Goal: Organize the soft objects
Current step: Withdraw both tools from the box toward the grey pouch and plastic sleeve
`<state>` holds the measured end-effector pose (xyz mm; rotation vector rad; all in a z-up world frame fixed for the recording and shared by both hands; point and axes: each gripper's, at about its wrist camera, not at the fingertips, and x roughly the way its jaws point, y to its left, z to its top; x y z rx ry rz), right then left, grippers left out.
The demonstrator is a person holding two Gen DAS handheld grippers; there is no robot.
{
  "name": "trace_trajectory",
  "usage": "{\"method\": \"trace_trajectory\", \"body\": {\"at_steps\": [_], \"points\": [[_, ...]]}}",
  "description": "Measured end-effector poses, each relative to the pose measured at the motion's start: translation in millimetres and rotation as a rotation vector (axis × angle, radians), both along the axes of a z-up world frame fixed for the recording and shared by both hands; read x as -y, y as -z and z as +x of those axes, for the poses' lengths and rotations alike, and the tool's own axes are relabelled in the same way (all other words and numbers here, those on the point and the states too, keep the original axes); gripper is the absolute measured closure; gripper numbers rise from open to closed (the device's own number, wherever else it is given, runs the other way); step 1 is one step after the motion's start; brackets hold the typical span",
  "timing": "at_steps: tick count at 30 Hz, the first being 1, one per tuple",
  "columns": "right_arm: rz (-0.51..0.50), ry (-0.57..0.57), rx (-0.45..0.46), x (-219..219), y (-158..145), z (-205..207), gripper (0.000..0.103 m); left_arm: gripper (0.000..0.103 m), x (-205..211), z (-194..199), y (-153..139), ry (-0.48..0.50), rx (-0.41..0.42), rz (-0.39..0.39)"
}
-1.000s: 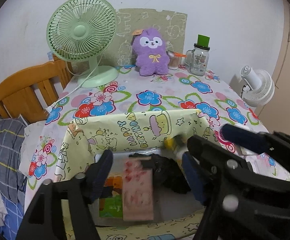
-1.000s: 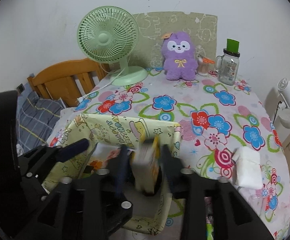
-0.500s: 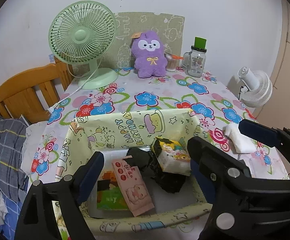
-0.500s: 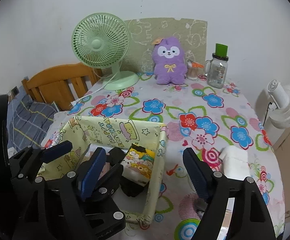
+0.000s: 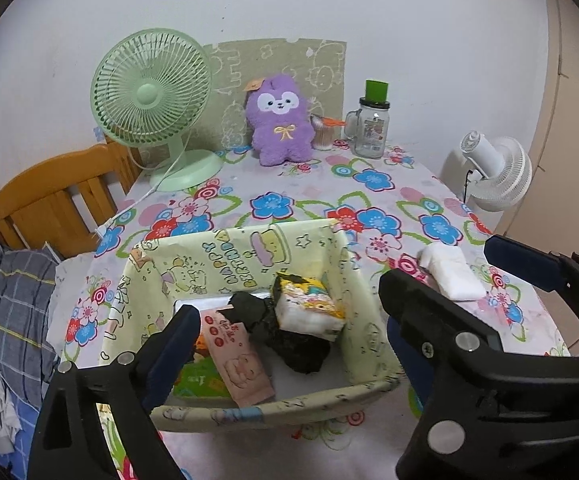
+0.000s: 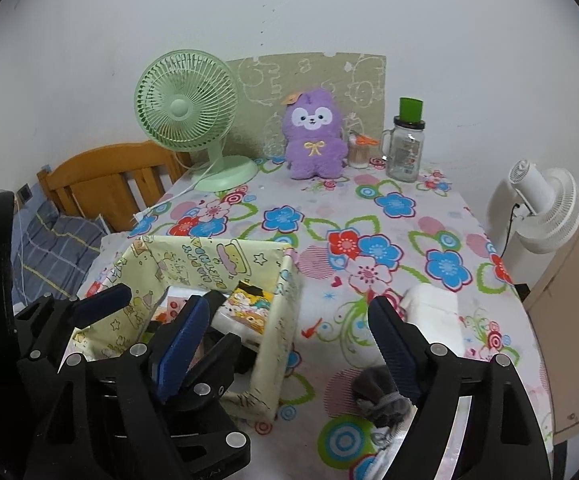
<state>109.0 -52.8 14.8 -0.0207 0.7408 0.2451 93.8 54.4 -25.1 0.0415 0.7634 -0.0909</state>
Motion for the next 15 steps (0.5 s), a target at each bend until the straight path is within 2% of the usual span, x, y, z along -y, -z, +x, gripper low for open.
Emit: {"method": "trace_trajectory", "body": {"at_steps": [15], "points": [[0.026,0.054,0.022,44,-7,-23,0.013,0.004,41,-19,-6,0.041,0.002,-0.009]]}}
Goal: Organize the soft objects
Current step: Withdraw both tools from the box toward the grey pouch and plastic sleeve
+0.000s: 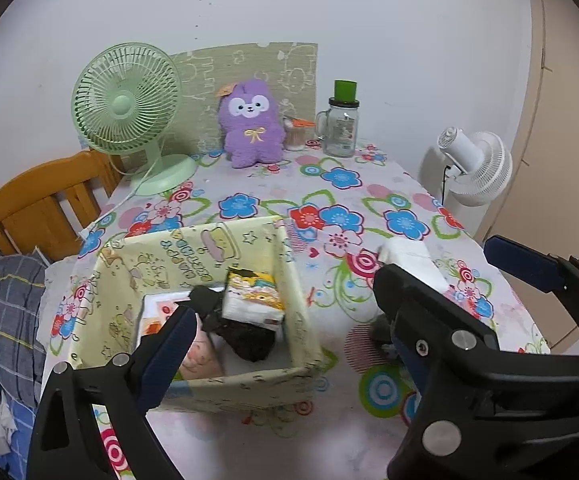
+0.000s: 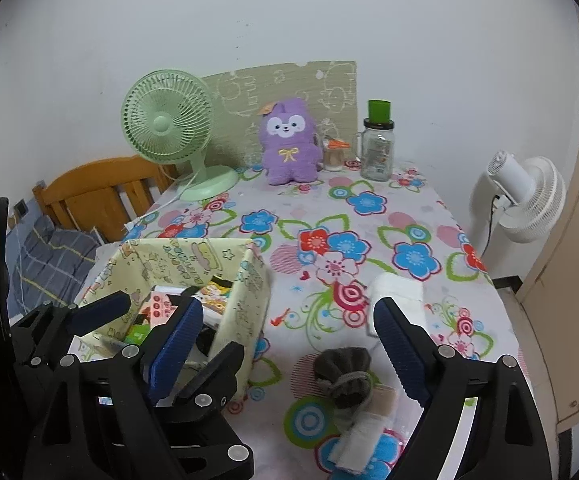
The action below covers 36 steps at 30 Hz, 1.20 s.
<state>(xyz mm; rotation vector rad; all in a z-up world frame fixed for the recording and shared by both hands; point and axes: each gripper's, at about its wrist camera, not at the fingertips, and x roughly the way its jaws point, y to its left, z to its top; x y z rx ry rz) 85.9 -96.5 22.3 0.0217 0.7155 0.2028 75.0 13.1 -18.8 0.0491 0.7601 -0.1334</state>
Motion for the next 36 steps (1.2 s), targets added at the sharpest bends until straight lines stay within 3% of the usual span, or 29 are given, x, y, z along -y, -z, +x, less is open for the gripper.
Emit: {"method": "trace_trajectory", "body": {"at_steps": [21,36], "points": [[-0.031,0.096,0.015,64,4,-21,0.013,0.004,61,-15,3,0.066,0.030,-0.018],[-0.054,0.139,-0.004,97,28,-21,0.013,0.004,94,-11,30,0.130,-0.004,-0.057]]}}
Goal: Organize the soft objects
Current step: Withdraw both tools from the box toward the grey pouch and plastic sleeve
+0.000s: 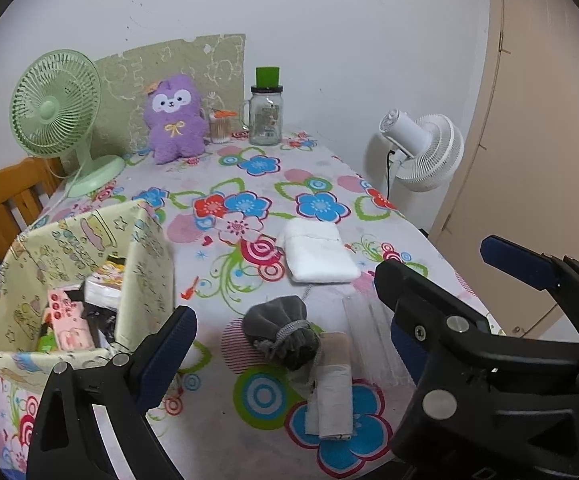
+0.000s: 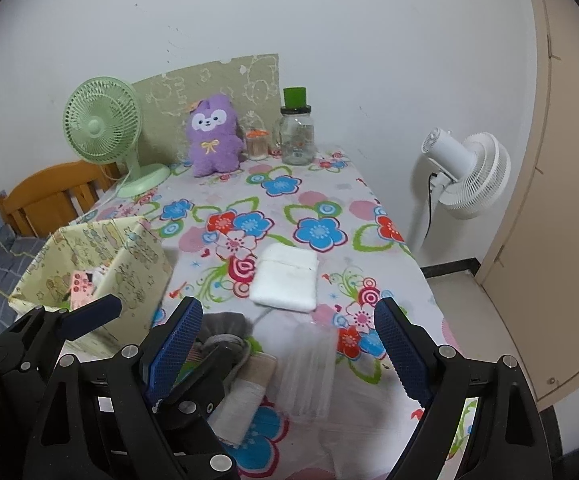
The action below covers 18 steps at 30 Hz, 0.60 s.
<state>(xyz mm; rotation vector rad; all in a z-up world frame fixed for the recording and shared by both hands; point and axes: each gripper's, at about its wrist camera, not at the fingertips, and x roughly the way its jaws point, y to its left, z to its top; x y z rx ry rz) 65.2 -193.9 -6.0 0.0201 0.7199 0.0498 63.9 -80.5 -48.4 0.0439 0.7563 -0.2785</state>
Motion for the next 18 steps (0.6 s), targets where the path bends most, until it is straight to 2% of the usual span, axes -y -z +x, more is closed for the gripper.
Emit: {"method": "trace_trajectory", "body": {"at_steps": [9,18], "points": [[-0.010,-0.016,-0.040,6,21,7,0.013,0.004,5,5,21,-0.007,-0.044,-0.013],[0.007,-0.029,-0.092,4,44,14,0.013,0.004,6,8,40,-0.005,-0.071,0.016]]}}
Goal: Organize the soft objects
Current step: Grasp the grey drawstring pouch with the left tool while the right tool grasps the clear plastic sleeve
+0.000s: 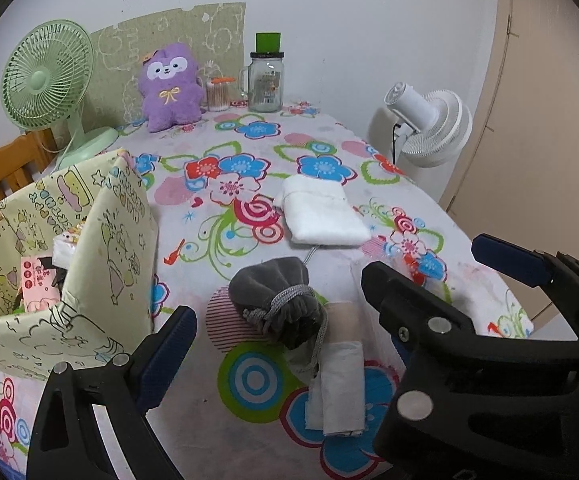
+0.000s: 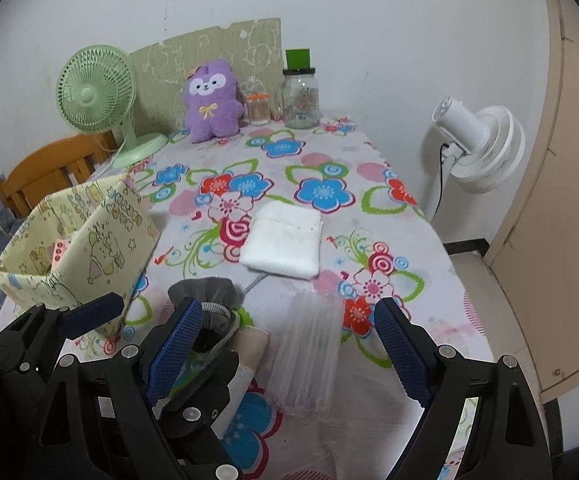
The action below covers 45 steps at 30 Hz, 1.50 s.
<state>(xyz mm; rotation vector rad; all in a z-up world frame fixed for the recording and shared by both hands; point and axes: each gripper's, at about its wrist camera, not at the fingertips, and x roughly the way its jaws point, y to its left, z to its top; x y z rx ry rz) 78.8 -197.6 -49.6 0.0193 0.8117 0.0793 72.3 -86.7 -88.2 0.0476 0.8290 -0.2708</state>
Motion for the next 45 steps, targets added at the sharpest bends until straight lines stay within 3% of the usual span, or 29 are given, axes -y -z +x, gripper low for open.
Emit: {"method": "trace_trajectory", "body": {"at_steps": [19,27,36,43,45], "points": [[-0.001,-0.039,-0.088,-13,38,7,0.013,0.005,-11,-3,34,-0.014,-0.079,0.010],[0.000,0.000,-0.105,-6,46,14,0.015,0.005,-11,5,39,-0.019,-0.080,0.015],[0.035,0.030,-0.159,7,58,27,0.039,0.005,2,18,44,0.014,-0.098,0.037],[0.037,0.034,-0.165,13,62,35,0.068,0.005,10,25,46,0.026,-0.101,0.056],[0.039,0.033,-0.166,15,62,38,0.072,0.005,12,28,46,0.025,-0.100,0.061]]}}
